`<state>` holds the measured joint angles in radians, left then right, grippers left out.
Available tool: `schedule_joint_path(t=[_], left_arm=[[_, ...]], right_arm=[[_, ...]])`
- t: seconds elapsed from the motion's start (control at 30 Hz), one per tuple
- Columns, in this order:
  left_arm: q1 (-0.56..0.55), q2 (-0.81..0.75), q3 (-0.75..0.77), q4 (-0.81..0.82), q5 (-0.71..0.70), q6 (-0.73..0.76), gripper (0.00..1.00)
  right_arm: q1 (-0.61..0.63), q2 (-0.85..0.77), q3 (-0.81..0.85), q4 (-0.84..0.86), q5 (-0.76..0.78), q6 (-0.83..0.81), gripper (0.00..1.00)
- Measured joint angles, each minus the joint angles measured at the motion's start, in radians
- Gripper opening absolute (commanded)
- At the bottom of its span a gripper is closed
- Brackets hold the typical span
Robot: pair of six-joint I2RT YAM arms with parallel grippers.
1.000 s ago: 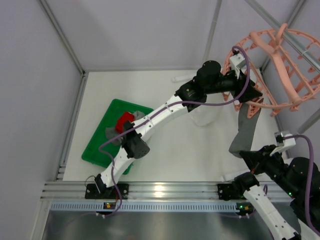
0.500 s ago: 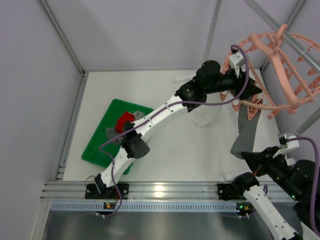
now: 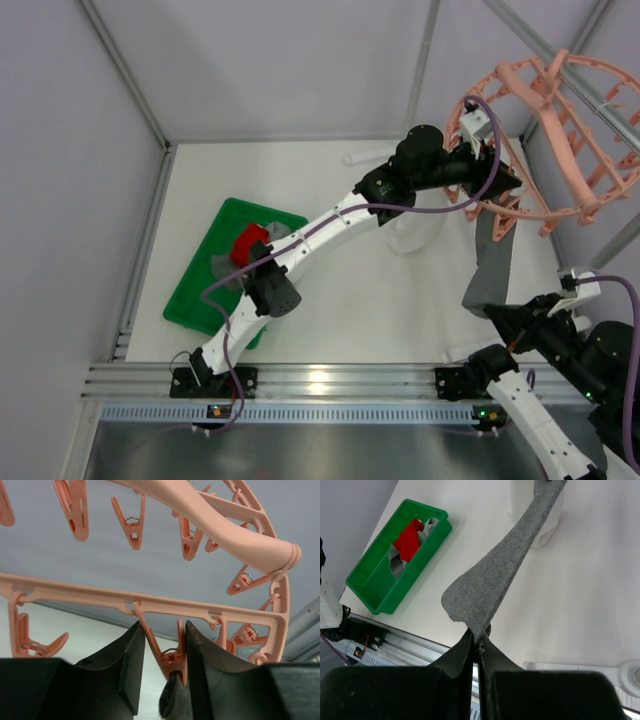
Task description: Remove the socks clipped to the hanger
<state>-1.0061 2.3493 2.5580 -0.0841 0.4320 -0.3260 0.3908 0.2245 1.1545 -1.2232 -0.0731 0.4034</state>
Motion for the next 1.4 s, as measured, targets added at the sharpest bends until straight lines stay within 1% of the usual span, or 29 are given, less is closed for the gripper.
schedule_joint_path(t=[0.03, 0.07, 0.1, 0.17, 0.63, 0.67, 0.7, 0.73, 0.77, 0.8, 0.83, 1.1, 1.4], left_arm=[[0.0, 0.0, 0.0, 0.0, 0.0, -0.001, 0.33], [0.0, 0.0, 0.0, 0.0, -0.003, 0.002, 0.27], [0.0, 0.0, 0.0, -0.002, -0.005, 0.001, 0.15], [0.002, 0.0, 0.0, -0.004, -0.012, 0.002, 0.0], [-0.002, -0.002, -0.008, 0.006, 0.011, -0.028, 0.0], [-0.002, -0.003, -0.017, 0.011, 0.004, -0.028, 0.07], [-0.002, -0.004, -0.023, 0.017, 0.0, -0.028, 0.22], [0.0, -0.006, -0.033, 0.026, -0.005, -0.027, 0.4], [0.0, -0.009, -0.042, 0.032, -0.009, -0.029, 0.84], [0.0, -0.014, -0.054, 0.04, -0.006, -0.025, 0.97], [0.0, -0.021, -0.068, 0.037, -0.019, -0.024, 0.99], [-0.005, -0.123, -0.204, 0.032, -0.118, -0.012, 0.99], [-0.004, -0.196, -0.23, 0.016, -0.165, 0.0, 0.99]], right_arm=[[0.0, 0.0, 0.004, -0.002, 0.0, 0.0, 0.0], [0.0, 0.0, 0.007, -0.001, 0.0, 0.0, 0.0], [0.0, 0.0, 0.008, -0.001, 0.0, 0.0, 0.0], [0.0, 0.0, 0.009, -0.002, 0.0, 0.0, 0.0], [0.0, 0.0, 0.013, -0.022, 0.001, 0.0, 0.0], [0.0, -0.001, 0.012, -0.023, 0.0, 0.0, 0.0], [0.0, -0.001, 0.012, -0.024, 0.0, 0.0, 0.0], [0.0, -0.002, 0.012, -0.026, 0.0, 0.0, 0.0], [0.0, -0.002, 0.012, -0.027, 0.0, 0.0, 0.0], [0.0, -0.002, 0.012, -0.028, 0.0, 0.0, 0.0], [0.0, -0.002, 0.012, -0.028, 0.0, 0.0, 0.0], [0.0, -0.006, 0.012, -0.028, -0.005, -0.002, 0.0], [0.0, -0.017, 0.013, -0.034, -0.008, -0.003, 0.0]])
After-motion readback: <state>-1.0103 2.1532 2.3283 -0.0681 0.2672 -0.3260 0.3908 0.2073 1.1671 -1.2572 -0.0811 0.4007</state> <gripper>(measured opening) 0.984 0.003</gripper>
